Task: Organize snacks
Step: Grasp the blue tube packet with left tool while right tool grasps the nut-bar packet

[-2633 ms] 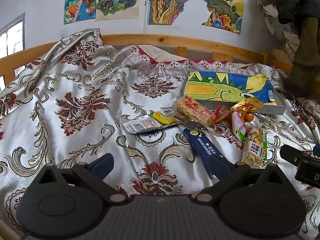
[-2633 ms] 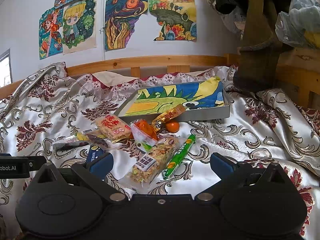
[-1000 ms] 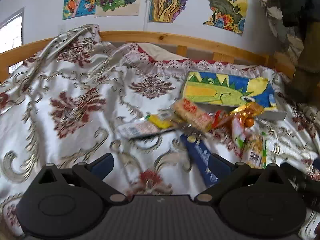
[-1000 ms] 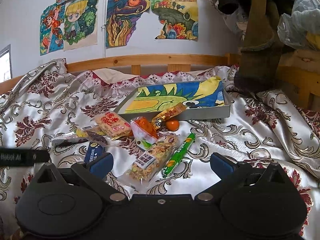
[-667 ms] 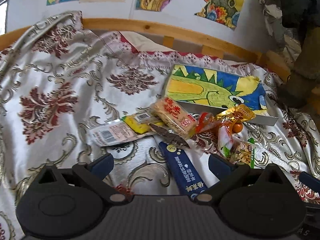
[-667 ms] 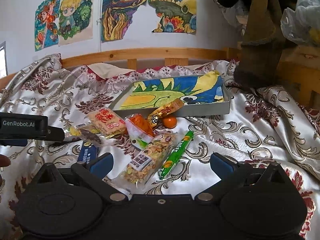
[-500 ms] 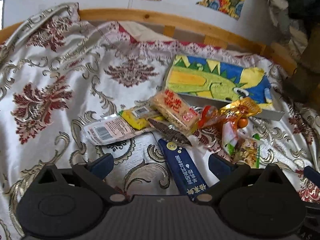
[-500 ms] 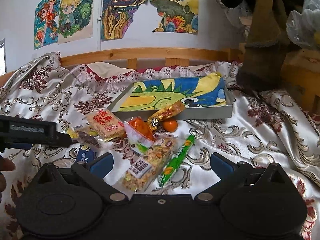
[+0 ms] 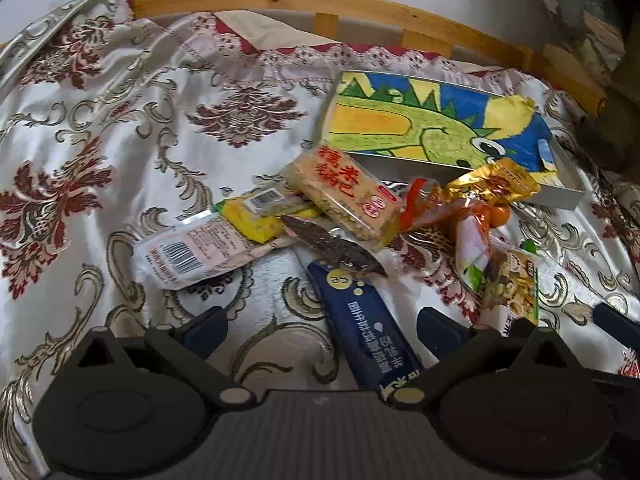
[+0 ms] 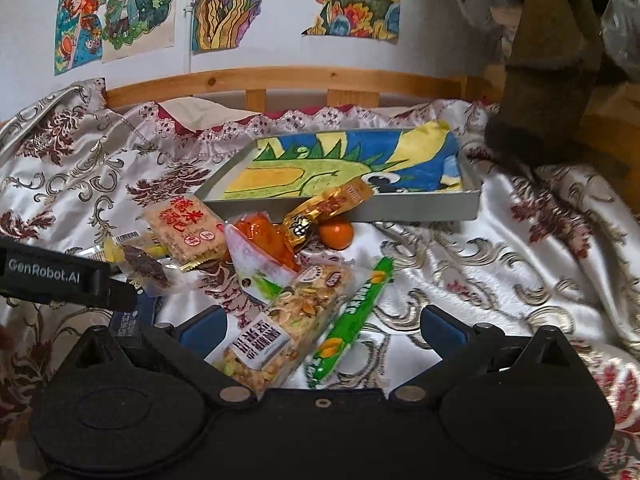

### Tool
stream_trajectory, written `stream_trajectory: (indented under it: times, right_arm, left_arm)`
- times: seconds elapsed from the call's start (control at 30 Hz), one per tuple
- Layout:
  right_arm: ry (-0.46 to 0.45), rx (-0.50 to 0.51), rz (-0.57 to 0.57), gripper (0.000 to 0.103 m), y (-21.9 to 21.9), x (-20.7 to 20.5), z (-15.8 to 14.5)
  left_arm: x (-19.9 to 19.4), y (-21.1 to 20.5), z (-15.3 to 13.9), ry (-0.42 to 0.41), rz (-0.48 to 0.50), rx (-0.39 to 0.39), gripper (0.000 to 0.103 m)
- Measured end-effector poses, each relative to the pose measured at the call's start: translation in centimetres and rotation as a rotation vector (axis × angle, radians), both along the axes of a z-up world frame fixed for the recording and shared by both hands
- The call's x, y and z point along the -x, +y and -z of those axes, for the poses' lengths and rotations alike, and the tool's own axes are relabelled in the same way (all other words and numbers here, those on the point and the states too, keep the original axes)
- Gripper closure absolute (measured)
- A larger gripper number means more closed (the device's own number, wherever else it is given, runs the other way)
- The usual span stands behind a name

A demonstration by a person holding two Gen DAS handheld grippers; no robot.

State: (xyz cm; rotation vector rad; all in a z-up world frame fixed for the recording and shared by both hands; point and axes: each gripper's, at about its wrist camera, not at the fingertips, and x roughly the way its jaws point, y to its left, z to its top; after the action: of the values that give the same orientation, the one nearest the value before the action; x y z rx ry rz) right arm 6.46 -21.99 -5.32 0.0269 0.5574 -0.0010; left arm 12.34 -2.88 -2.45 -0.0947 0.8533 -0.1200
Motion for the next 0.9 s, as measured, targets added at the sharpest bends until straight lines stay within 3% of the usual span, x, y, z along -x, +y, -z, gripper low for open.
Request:
stream_trajectory:
  times: [0.13,0.33,0.57,0.77,0.9]
  right_arm:
    - [0.003,0.01,-0.034,0.01,0.6,-0.5,0.4]
    - [0.002,0.019,-0.068,0.013,1.4,-1.0,0.9]
    - [0.066,0.072,-0.073,0.025,2.6,-2.2,2.3]
    - [0.068,0.06,-0.073,0.026,2.4,-2.0,2.4]
    - [0.086,0.073,-0.063,0.024,2.4,-2.2,2.6]
  left_arm:
    - [-0.1,-0.1,0.2,0.003,0.008,0.004,0.001]
    - [-0.7,0.4,0.8,0.037,-0.006,0.088,0.004]
    - [-1.5,-0.1,1.4,0.07,-0.015,0.087,0.018]
    - [-1.7,-0.4,1.6,0.073,-0.016,0.099,0.022]
    - [-2.0,-0.9,1.9,0.088,0.001,0.066,0.022]
